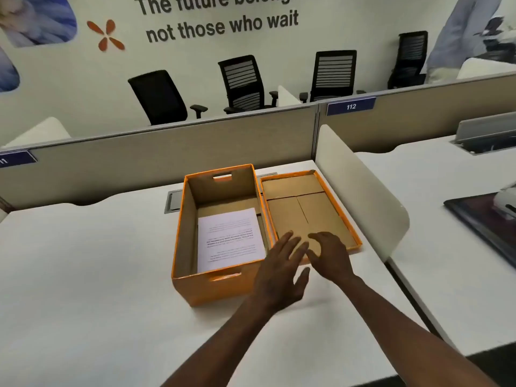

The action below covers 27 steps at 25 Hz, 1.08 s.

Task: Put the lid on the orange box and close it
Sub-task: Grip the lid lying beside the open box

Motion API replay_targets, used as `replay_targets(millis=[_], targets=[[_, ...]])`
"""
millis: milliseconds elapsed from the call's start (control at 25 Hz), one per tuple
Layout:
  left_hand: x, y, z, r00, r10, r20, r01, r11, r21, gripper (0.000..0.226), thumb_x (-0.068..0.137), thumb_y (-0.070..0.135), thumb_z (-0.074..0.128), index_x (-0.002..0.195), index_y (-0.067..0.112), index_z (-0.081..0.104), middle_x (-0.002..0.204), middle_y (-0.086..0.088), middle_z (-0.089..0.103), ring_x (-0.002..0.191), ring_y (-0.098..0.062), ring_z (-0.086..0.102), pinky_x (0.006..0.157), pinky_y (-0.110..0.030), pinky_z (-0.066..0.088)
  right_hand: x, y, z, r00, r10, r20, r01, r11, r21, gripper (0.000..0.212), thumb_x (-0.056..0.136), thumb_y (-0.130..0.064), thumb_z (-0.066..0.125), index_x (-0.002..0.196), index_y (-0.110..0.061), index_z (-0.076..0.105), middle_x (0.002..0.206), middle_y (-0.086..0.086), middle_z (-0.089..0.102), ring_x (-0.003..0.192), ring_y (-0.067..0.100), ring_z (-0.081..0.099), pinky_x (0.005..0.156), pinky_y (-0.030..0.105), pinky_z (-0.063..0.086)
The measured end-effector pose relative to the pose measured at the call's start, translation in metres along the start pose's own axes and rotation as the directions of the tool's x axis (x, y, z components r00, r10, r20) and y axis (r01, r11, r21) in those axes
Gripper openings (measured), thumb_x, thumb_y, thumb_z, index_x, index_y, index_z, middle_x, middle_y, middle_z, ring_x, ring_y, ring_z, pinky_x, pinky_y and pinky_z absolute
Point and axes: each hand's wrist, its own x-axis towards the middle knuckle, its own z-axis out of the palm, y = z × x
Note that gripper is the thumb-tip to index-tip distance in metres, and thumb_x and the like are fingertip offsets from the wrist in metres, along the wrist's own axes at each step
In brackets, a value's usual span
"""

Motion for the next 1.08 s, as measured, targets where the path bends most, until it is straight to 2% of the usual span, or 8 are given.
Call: replay_targets(millis=[160,320,560,720,800,880,960,1080], targets=[[-0.006,0.011,0.022,0.993,-0.085,0.079,0.087,0.996,-0.021,0.050,0.096,0.037,0.060,0.142,0.017,0.057,0.152,-0.008,0.057,0.151,-0.029,0.040,0.117,-0.048,0.046,0.001,0.016,0.012,0.988,-0.047,0.148,0.076,0.978,-0.197,0.046,0.088,-0.025,0.073,0.132,-0.017,0.065,0.133,0.010,0.066,0.124,0.028,0.058,0.105,0.040,0.044],[-0.010,0.013,0.026,0.989,-0.136,0.053,0.138,0.989,-0.048,0.045,0.096,0.037,0.058,0.138,0.022,0.059,0.153,-0.005,0.056,0.152,-0.027,0.039,0.120,-0.043,0.042,0.003,0.027,0.026,0.979,-0.101,0.177,0.149,0.947,-0.284,0.028,0.089,-0.026,0.071,0.116,-0.020,0.076,0.117,0.006,0.074,0.108,0.024,0.065,0.098,0.038,0.047],[-0.023,0.010,0.025,0.966,-0.258,0.005,0.257,0.963,-0.076,0.048,0.096,0.039,0.059,0.139,0.019,0.062,0.155,-0.004,0.054,0.153,-0.023,0.038,0.120,-0.038,0.040,0.006,0.038,0.036,0.972,-0.152,0.180,0.191,0.955,-0.226,0.019,0.088,-0.017,0.074,0.105,-0.019,0.080,0.102,0.006,0.076,0.094,0.023,0.065,0.088,0.036,0.051],[-0.022,0.022,0.024,0.916,-0.398,0.039,0.393,0.877,-0.278,0.053,0.095,0.044,0.062,0.144,0.026,0.056,0.157,0.006,0.049,0.148,-0.008,0.040,0.119,-0.030,0.041,0.003,0.032,0.029,0.973,-0.220,0.074,0.222,0.975,-0.019,0.011,0.084,-0.005,0.075,0.092,-0.010,0.080,0.091,0.010,0.074,0.084,0.026,0.064,0.070,0.031,0.050],[-0.016,0.034,0.026,0.788,-0.613,0.051,0.561,0.682,-0.470,0.061,0.096,0.045,0.066,0.151,0.026,0.047,0.156,0.007,0.049,0.142,-0.006,0.045,0.117,-0.029,0.042,0.000,0.030,0.018,0.971,-0.238,-0.013,0.238,0.968,0.076,0.011,0.081,-0.002,0.076,0.090,-0.009,0.079,0.089,0.010,0.072,0.083,0.026,0.063,0.069,0.029,0.047],[-0.004,0.047,0.028,0.573,-0.797,0.193,0.682,0.333,-0.651,0.072,0.095,0.048,0.068,0.157,0.027,0.037,0.157,0.005,0.049,0.134,-0.008,0.050,0.111,-0.030,0.045,-0.005,0.026,0.005,0.969,-0.237,-0.074,0.245,0.961,0.128,0.014,0.079,0.000,0.078,0.090,-0.008,0.078,0.088,0.009,0.070,0.084,0.025,0.062,0.071,0.030,0.049],[0.010,0.051,0.025,0.424,-0.811,0.403,0.703,0.014,-0.711,0.075,0.093,0.055,0.067,0.157,0.027,0.037,0.152,0.002,0.053,0.128,-0.011,0.055,0.105,-0.033,0.048,-0.016,0.020,-0.009,0.963,-0.246,-0.106,0.261,0.953,0.156,0.015,0.077,0.000,0.080,0.090,-0.008,0.078,0.089,0.009,0.069,0.085,0.023,0.061,0.074,0.026,0.047],[0.033,0.037,0.016,0.340,-0.733,0.589,0.581,-0.328,-0.745,0.036,0.100,0.040,0.065,0.126,0.017,0.059,0.127,-0.021,0.065,0.115,-0.032,0.069,0.088,-0.037,0.061,-0.035,0.015,-0.029,0.964,-0.257,-0.068,0.266,0.937,0.227,0.016,0.078,-0.001,0.080,0.092,-0.009,0.078,0.090,0.006,0.068,0.087,0.019,0.060,0.075,0.019,0.045]])
